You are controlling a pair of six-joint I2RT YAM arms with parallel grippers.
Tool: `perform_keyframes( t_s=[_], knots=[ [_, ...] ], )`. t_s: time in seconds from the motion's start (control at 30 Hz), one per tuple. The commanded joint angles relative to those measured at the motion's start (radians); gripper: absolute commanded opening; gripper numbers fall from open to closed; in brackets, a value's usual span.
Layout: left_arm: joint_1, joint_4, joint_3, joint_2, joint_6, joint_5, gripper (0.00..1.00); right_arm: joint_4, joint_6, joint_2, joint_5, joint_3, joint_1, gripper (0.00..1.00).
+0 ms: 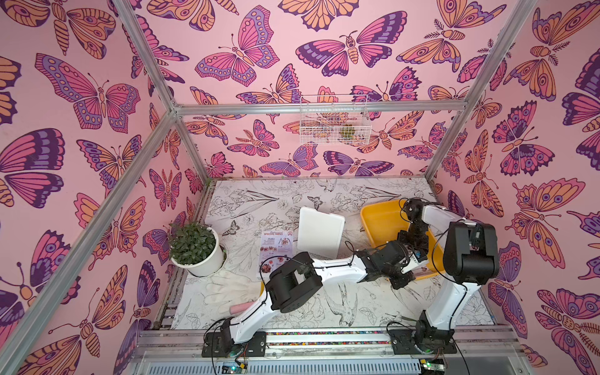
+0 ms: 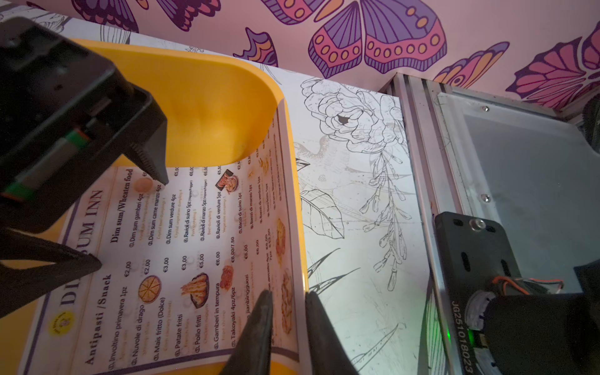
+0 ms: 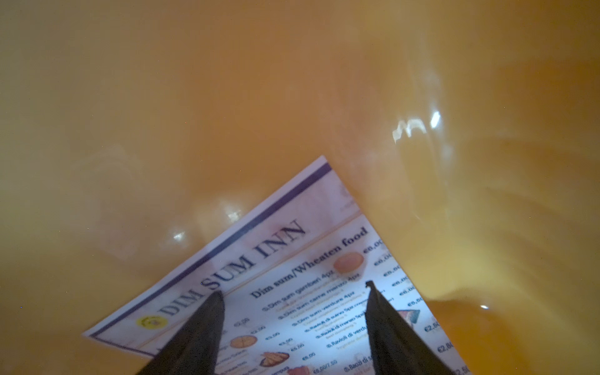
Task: Replace the menus in the menu holders
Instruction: Pick up the menu from the storage box.
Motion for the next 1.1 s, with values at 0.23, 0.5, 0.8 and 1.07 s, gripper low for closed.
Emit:
perform_keyframes(
  t_s=[0.23,0.5,0.8,1.07],
  knots=[
    [-0.001,0.022,-0.057,-0.104,0.019,-0.020,0.00,-0.016,0.004,-0.009,-0.028,0.045,-0.009,0.71],
    [0.004,0.033,-0.151,-0.227,0.098,-0.035,0.00,-0.042,0.062,-0.103,-0.133,0.157,-0.056,0.83],
    [0.116,0.028,-0.172,-0.285,0.197,-0.024,0.00,-0.115,0.225,-0.205,-0.146,0.245,-0.128,0.92],
    [0.267,0.007,-0.076,-0.271,0.281,0.034,0.00,-0.076,0.309,-0.221,-0.248,0.265,-0.255,0.91]
  ],
)
